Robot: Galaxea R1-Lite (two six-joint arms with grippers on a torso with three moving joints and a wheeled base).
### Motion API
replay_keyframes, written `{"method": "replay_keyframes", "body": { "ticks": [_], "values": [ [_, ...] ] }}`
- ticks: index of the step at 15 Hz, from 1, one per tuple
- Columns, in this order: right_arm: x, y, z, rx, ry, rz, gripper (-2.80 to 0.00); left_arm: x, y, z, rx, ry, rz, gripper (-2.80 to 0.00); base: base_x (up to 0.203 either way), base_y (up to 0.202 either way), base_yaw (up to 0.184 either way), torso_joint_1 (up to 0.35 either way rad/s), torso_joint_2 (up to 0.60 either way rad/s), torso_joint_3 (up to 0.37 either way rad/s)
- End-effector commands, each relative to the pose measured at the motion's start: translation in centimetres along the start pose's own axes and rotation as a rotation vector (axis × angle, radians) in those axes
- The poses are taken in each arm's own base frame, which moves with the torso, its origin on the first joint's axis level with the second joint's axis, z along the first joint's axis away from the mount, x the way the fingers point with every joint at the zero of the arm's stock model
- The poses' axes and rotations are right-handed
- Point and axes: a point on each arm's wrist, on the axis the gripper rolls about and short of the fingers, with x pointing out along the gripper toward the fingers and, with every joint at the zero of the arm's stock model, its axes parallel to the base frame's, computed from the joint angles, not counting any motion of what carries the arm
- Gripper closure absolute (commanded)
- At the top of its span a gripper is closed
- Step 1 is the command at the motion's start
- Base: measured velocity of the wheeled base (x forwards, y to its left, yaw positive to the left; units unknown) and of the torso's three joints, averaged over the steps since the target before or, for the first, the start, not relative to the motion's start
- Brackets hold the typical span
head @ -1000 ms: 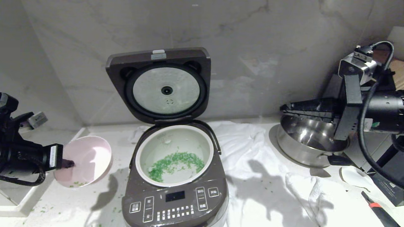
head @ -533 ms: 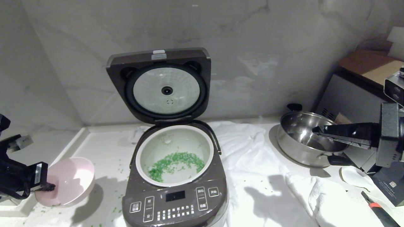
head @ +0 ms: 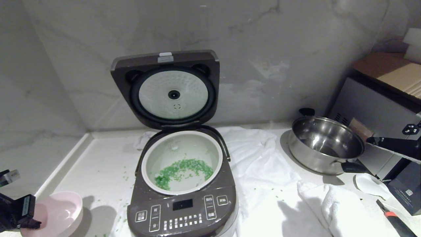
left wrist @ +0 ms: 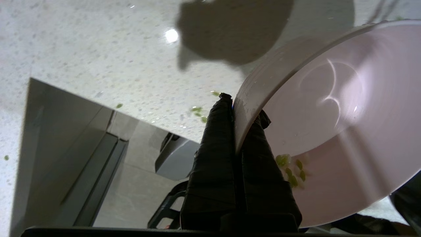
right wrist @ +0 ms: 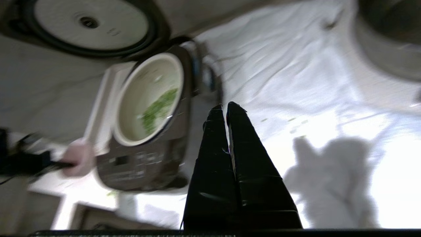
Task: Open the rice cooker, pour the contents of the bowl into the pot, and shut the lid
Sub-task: Place the bowl on the table
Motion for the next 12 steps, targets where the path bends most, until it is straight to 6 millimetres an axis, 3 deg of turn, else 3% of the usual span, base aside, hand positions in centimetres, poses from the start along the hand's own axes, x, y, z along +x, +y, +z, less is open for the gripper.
{"method": "replay_keyframes", "body": {
  "ticks": [1, 3, 6, 12],
  "values": [
    [-2.7, -0.3, -1.0, -0.086, -0.091, -0.026, 0.0, 1.7, 2.3, 0.0, -0.042, 0.079, 0.005, 0.0, 0.0, 0.0, 0.0, 0.0, 0.0, 0.0],
    [-4.5, -0.9, -2.4, -0.188, -0.143, -0.066, 0.0, 3.1, 3.0, 0.0, -0.036, 0.093, 0.002, 0.0, 0.0, 0.0, 0.0, 0.0, 0.0, 0.0],
    [-6.6, -2.3, -4.5, -0.279, -0.221, -0.265, 0.0, 5.1, 3.3, -0.2, -0.022, 0.052, 0.016, 0.0, 0.0, 0.0, 0.0, 0.0, 0.0, 0.0],
    [-10.6, -2.9, -6.9, -0.364, -0.402, -0.501, 0.0, 6.6, 4.8, 0.2, -0.058, 0.063, 0.023, 0.0, 0.0, 0.0, 0.0, 0.0, 0.0, 0.0]
  ]
}}
